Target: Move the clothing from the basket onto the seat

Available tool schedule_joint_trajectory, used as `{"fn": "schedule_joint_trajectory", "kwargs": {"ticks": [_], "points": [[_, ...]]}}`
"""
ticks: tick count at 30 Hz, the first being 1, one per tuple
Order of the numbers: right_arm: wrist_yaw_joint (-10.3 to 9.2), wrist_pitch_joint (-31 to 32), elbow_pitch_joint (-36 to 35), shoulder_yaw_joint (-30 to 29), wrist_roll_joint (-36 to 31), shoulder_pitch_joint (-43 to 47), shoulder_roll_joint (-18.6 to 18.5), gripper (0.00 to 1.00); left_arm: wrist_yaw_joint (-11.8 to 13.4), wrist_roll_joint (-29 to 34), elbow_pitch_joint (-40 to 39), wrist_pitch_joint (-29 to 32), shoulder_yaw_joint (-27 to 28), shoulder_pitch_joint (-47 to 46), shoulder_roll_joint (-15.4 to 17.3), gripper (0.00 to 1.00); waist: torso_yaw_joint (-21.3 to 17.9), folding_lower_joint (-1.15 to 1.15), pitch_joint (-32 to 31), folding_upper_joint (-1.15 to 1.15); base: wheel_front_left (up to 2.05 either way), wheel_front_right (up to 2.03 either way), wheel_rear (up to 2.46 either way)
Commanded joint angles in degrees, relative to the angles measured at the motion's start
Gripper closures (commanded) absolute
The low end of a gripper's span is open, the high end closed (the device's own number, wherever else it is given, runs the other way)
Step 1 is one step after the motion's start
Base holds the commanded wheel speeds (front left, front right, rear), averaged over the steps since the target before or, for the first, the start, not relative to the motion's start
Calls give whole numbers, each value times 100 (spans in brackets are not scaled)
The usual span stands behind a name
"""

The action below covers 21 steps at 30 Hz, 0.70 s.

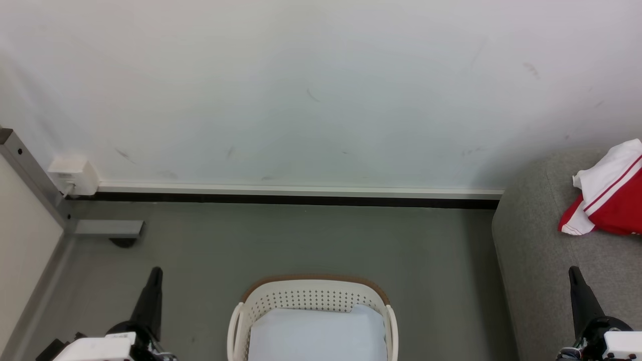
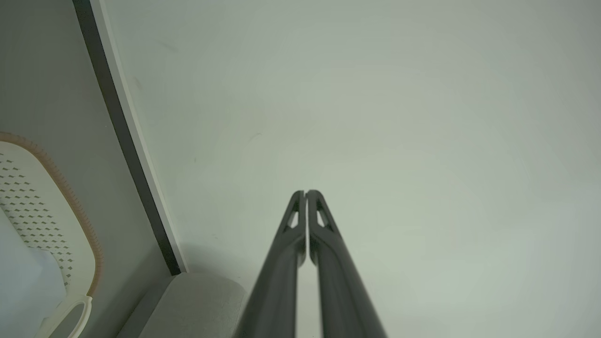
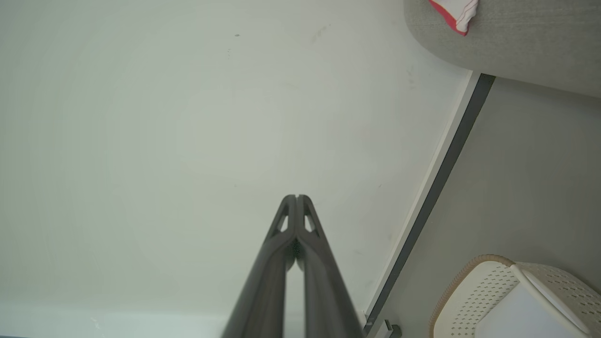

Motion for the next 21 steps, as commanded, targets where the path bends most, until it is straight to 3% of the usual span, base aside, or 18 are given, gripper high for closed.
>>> {"fn": "schedule_joint_trajectory", "kwargs": {"ticks": [1, 21], "points": [[-12, 16, 17, -20, 10, -80, -44, 100, -35, -77, -17, 23, 16, -41, 12, 100, 0, 0, 0, 0, 0, 0, 0], [-12, 16, 17, -20, 11, -80, -44, 100, -35, -78, -17, 23, 15, -41, 12, 100, 0, 0, 0, 0, 0, 0, 0]]}}
